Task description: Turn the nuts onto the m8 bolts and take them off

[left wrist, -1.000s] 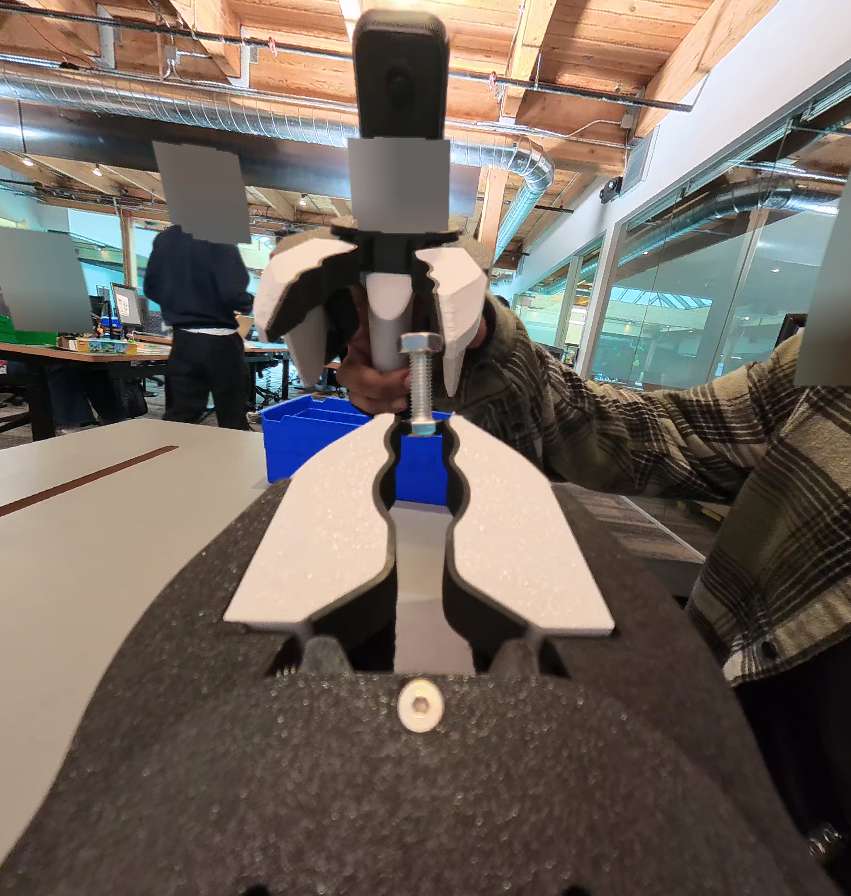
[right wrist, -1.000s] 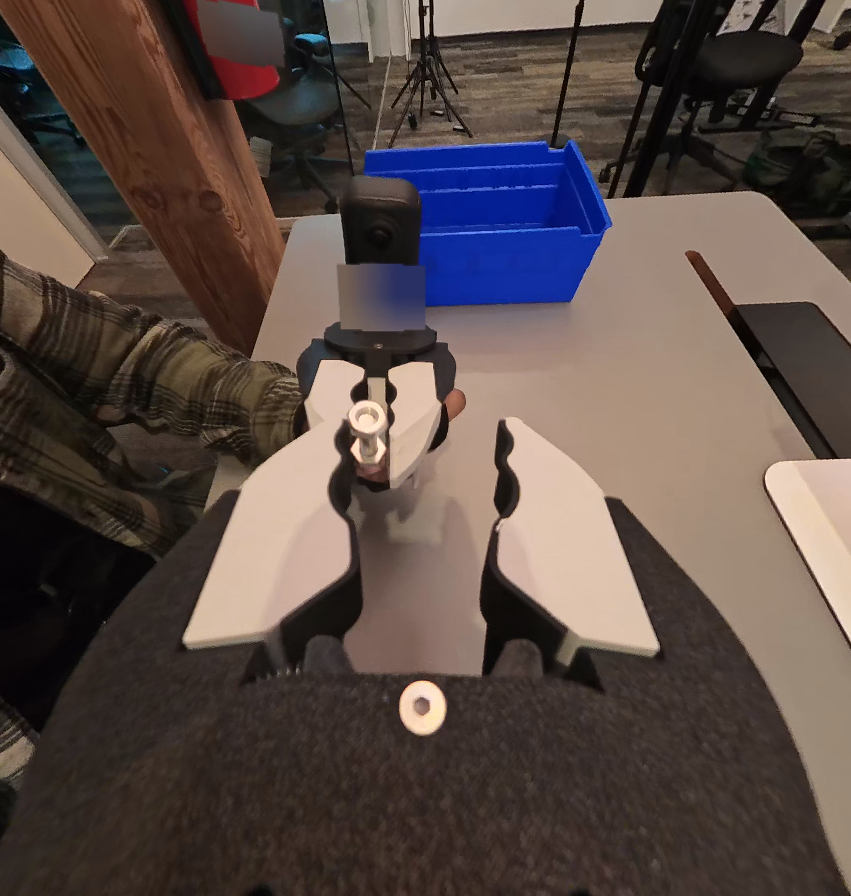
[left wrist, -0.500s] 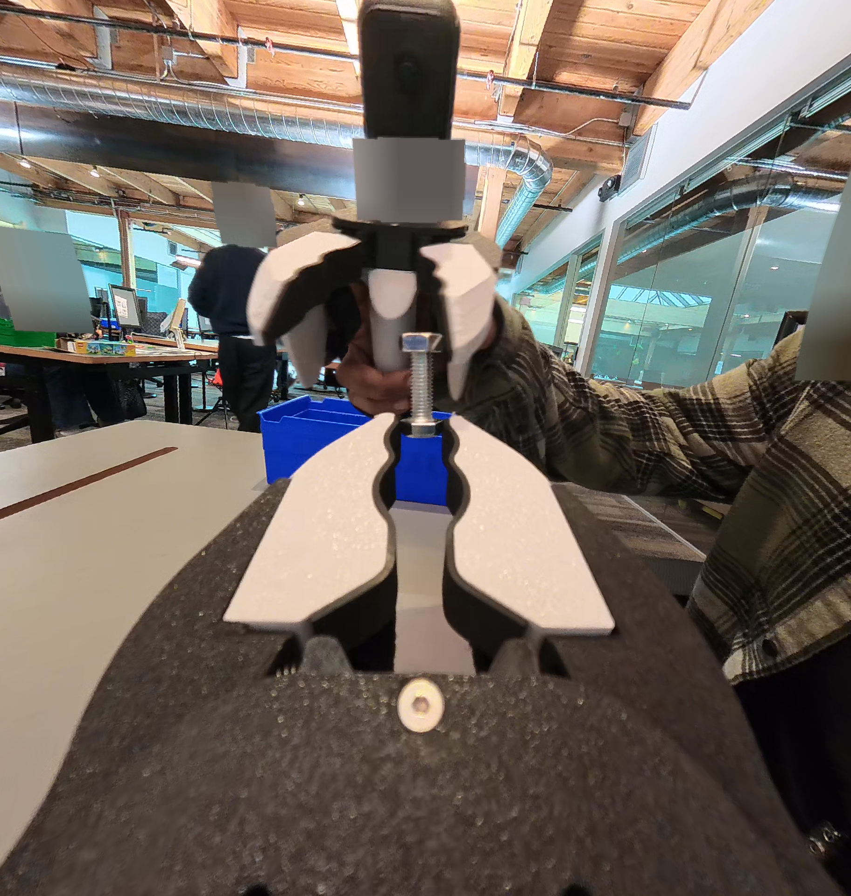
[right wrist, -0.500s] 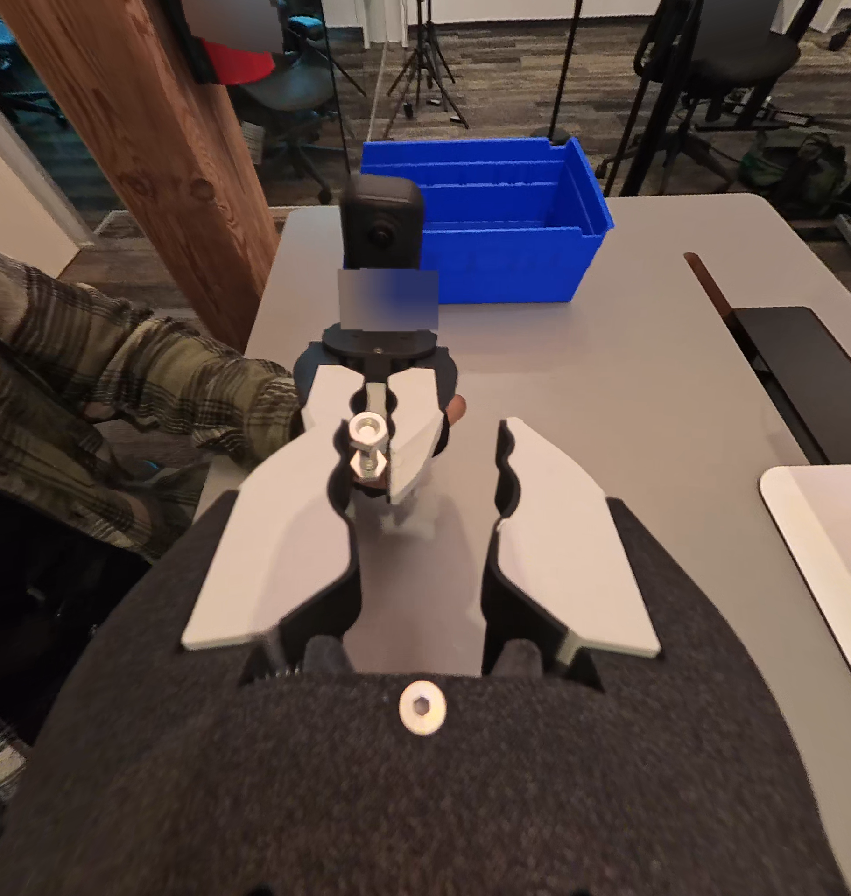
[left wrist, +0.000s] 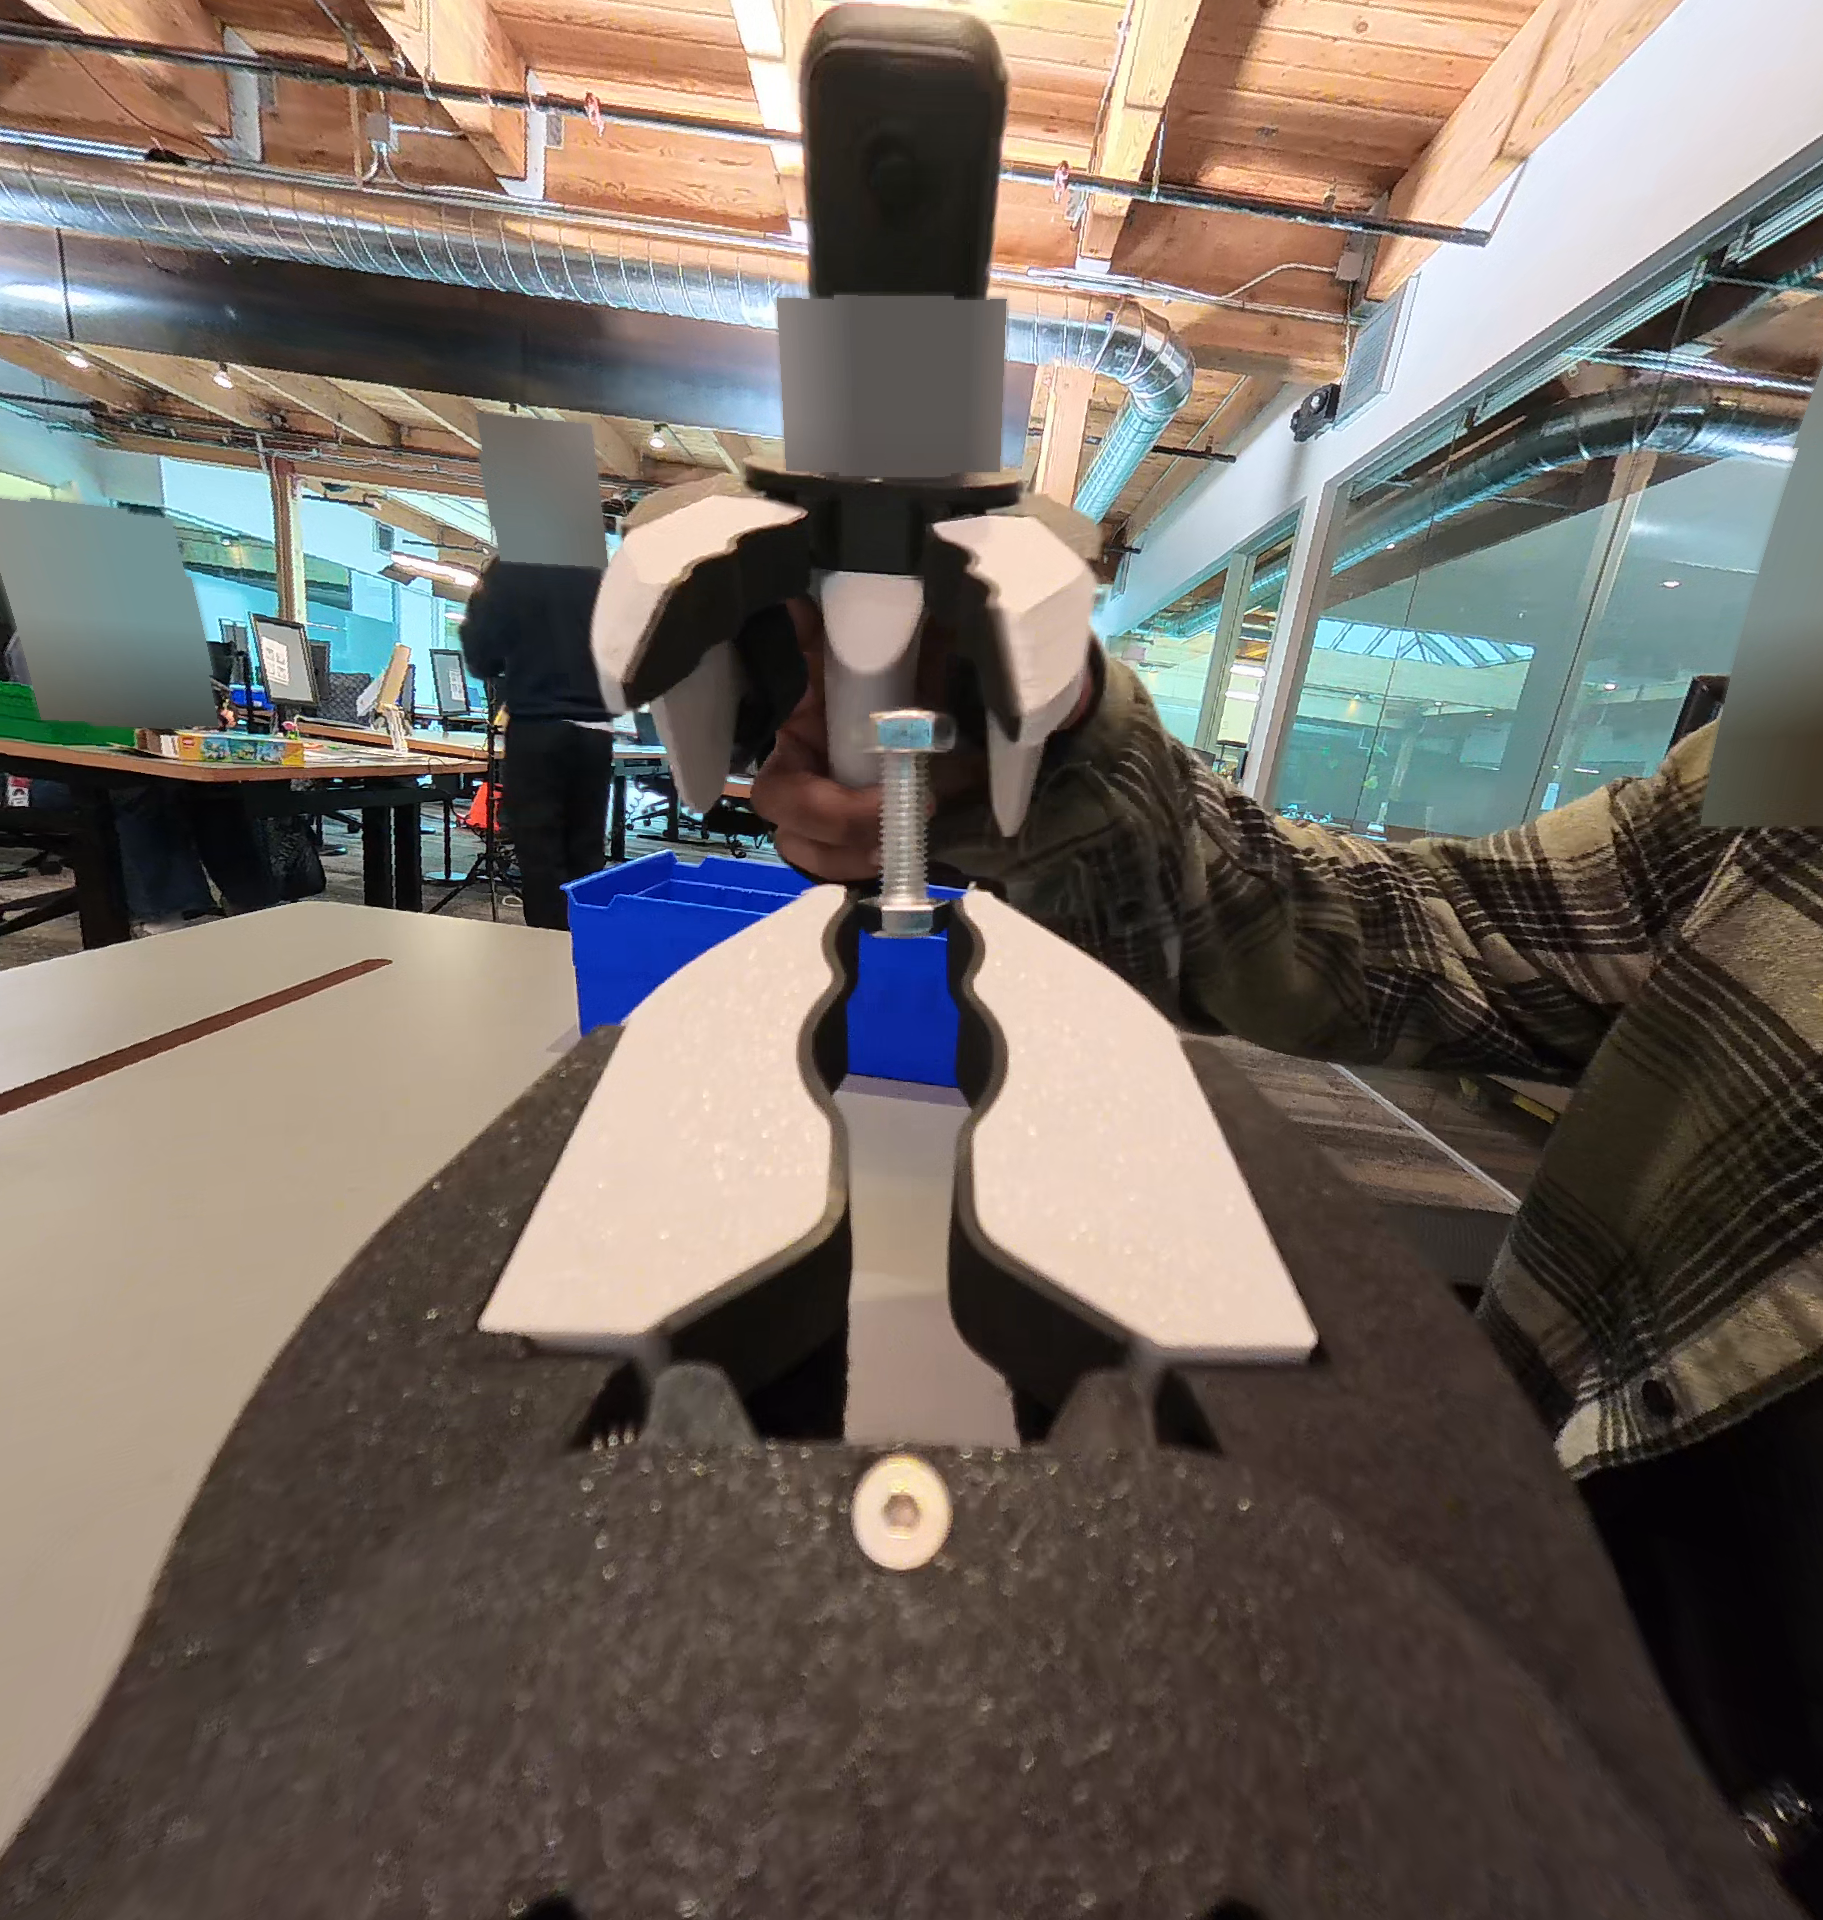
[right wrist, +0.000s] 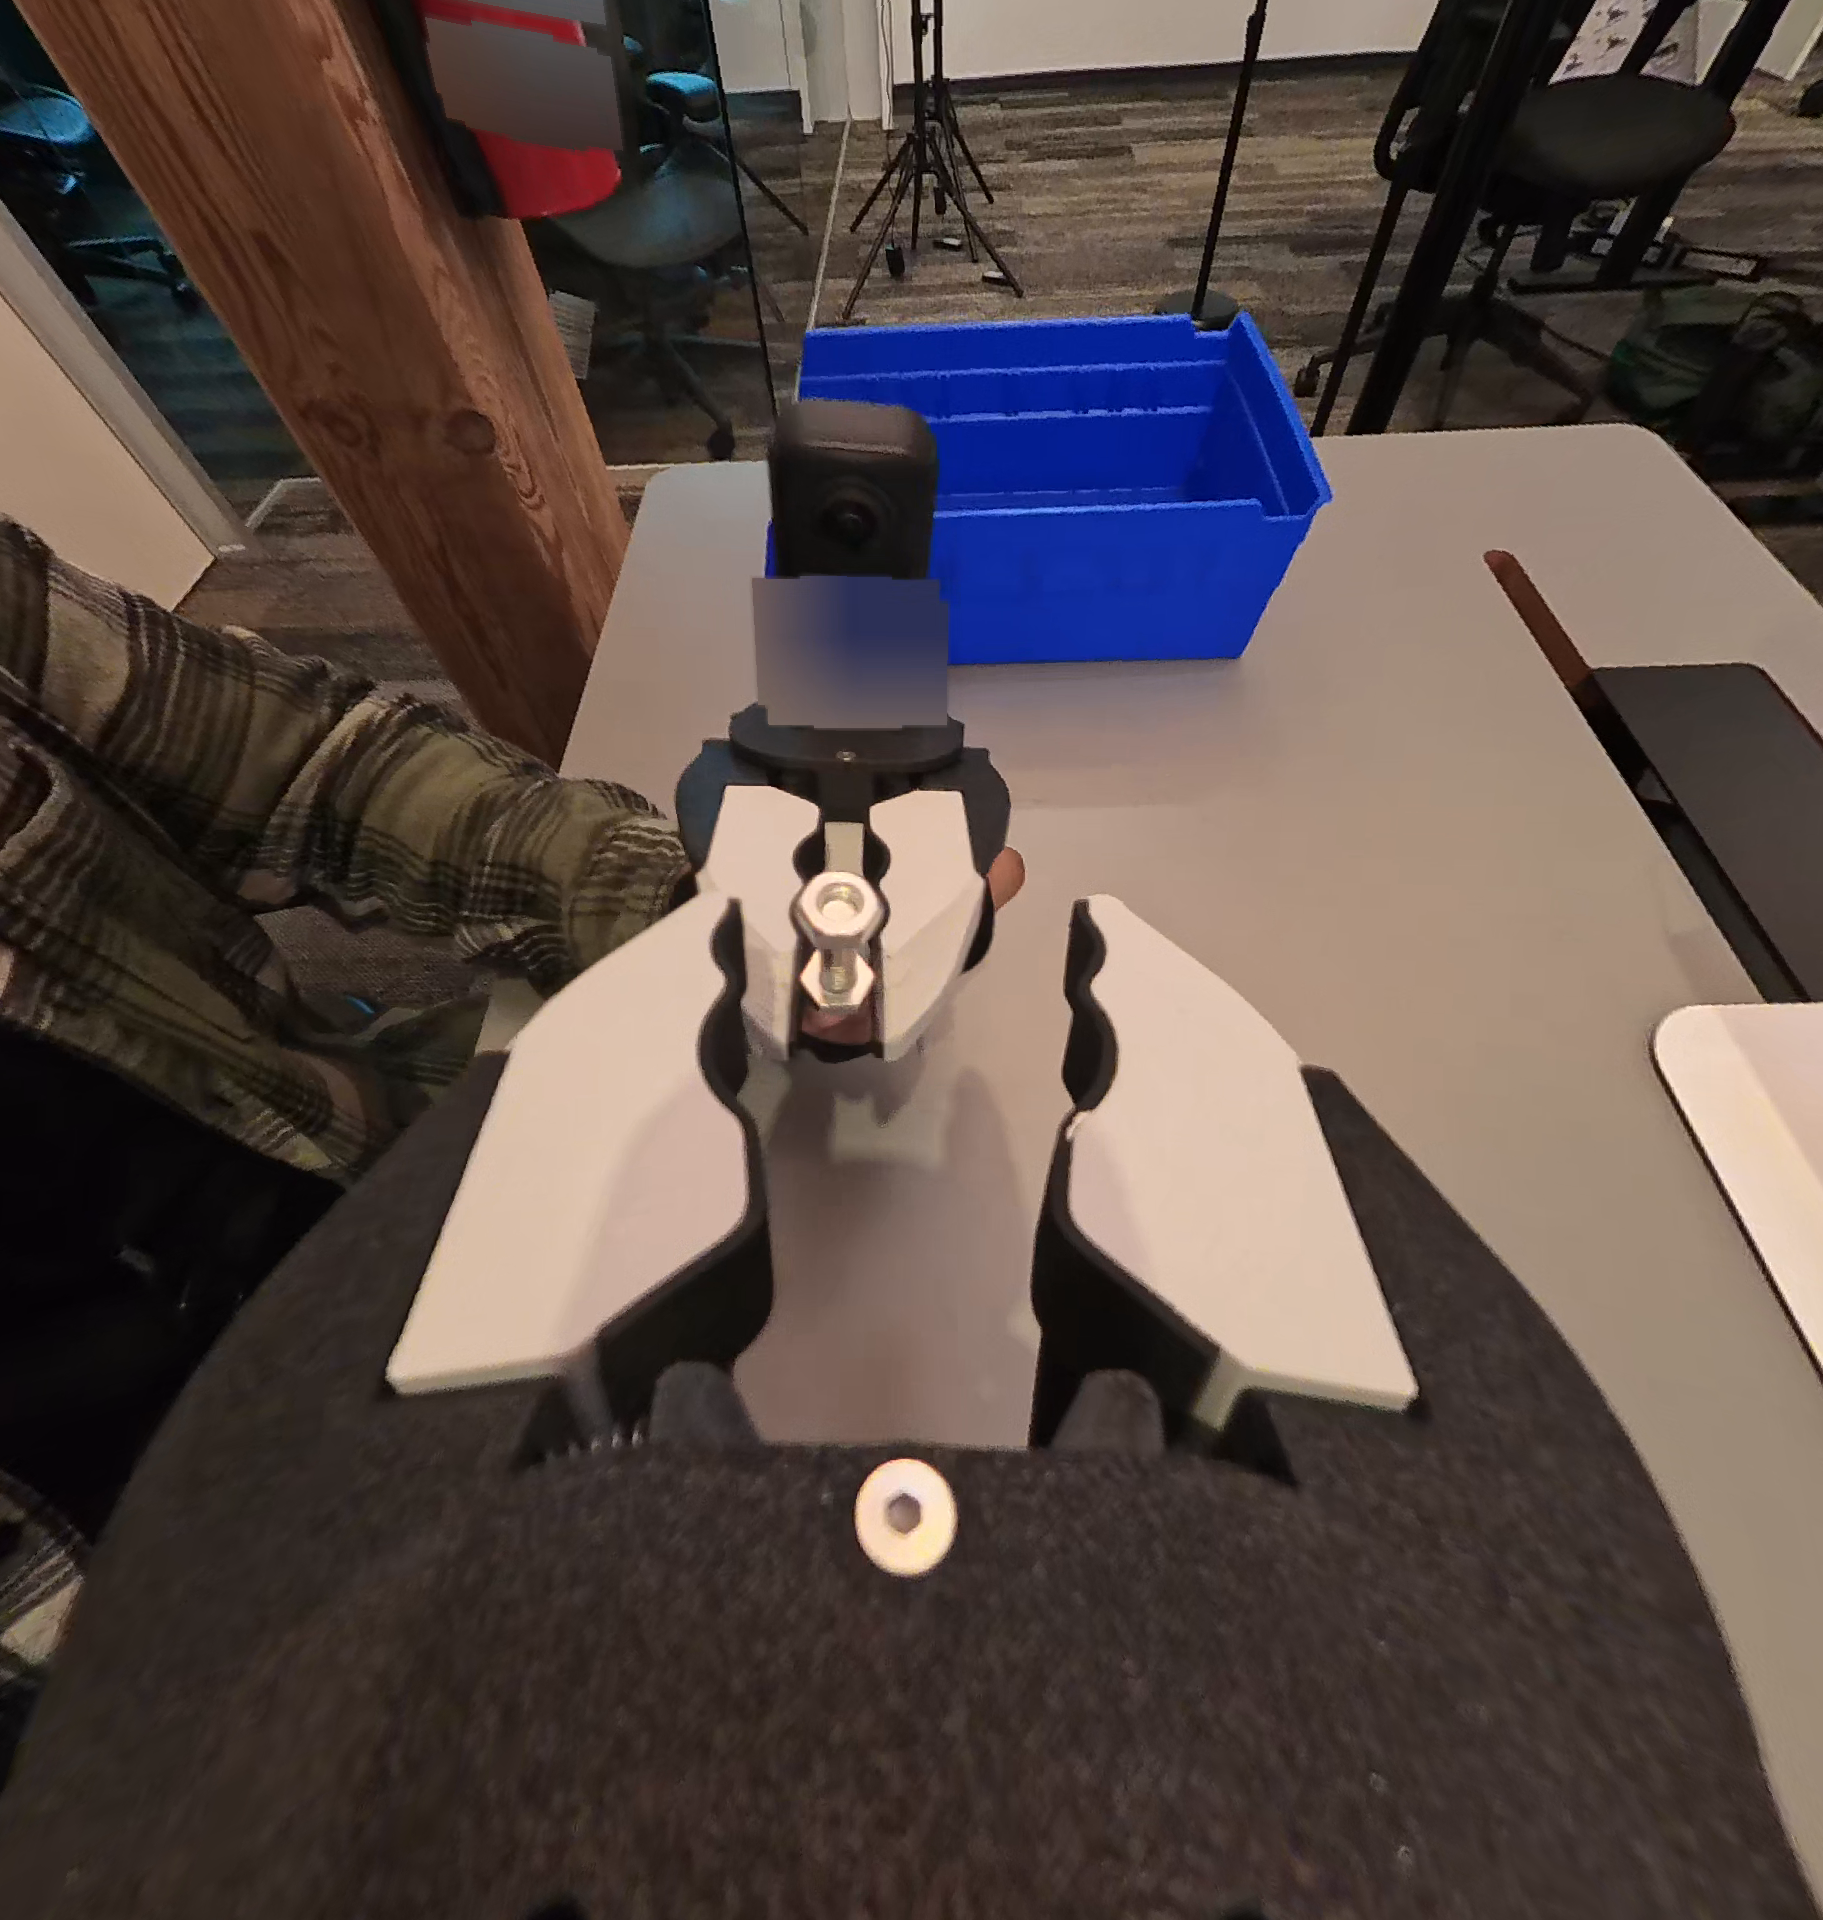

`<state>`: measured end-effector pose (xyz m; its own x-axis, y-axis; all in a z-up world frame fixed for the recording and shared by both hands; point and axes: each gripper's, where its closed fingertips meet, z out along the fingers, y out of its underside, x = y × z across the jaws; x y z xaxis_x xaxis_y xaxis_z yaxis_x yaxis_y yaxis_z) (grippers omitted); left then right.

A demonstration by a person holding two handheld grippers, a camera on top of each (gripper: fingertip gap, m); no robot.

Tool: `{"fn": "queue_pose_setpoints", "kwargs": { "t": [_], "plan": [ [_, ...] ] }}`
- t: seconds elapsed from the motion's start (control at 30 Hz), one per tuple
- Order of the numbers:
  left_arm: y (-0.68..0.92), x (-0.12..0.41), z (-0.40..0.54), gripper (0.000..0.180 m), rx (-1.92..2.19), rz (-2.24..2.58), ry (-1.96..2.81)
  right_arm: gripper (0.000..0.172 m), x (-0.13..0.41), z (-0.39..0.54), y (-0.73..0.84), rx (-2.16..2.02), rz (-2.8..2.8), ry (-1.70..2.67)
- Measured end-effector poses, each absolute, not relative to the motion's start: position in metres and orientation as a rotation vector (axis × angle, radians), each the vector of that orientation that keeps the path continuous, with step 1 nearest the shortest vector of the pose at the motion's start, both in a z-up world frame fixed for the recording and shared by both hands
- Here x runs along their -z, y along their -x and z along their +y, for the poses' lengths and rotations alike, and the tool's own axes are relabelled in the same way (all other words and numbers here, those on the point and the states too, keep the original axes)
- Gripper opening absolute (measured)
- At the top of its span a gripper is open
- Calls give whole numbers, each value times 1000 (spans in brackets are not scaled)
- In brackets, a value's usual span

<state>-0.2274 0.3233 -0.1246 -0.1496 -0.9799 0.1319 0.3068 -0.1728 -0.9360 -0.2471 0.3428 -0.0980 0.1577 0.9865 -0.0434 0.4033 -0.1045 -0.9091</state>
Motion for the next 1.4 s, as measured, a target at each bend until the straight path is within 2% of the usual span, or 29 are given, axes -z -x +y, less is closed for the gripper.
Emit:
{"fn": "queue_pose_setpoints", "kwargs": {
  "t": [0.1, 0.2, 0.27, 0.73, 0.93, 1.17, 1.4],
  "plan": [
    [226, 125, 322, 16, 1552, 984, 1008, 51, 100, 341, 252, -929, -1370, 1643],
    [227, 125, 323, 16, 1549, 979, 1010, 33, 102, 338, 253, -963, -1398, 1641],
    [229, 124, 324, 16, 1558, 968, 1009, 14, 102, 331, 253, -1022, -1435, 1619],
    [224, 124, 311, 16, 1599, 1044, 966, 14, 97, 315, 244, -1158, -1595, 1448],
    [226, 124, 314, 16, 1588, 1026, 980, 14, 81, 318, 228, -1191, -1471, 1439],
    [224, 126, 314, 15, 1585, 1024, 989, 14, 61, 353, 57, -809, -1024, 1716],
    [220, 131, 316, 16, 1567, 1036, 1014, 14, 84, 329, -103, -512, -713, 1943]
  ]
}}
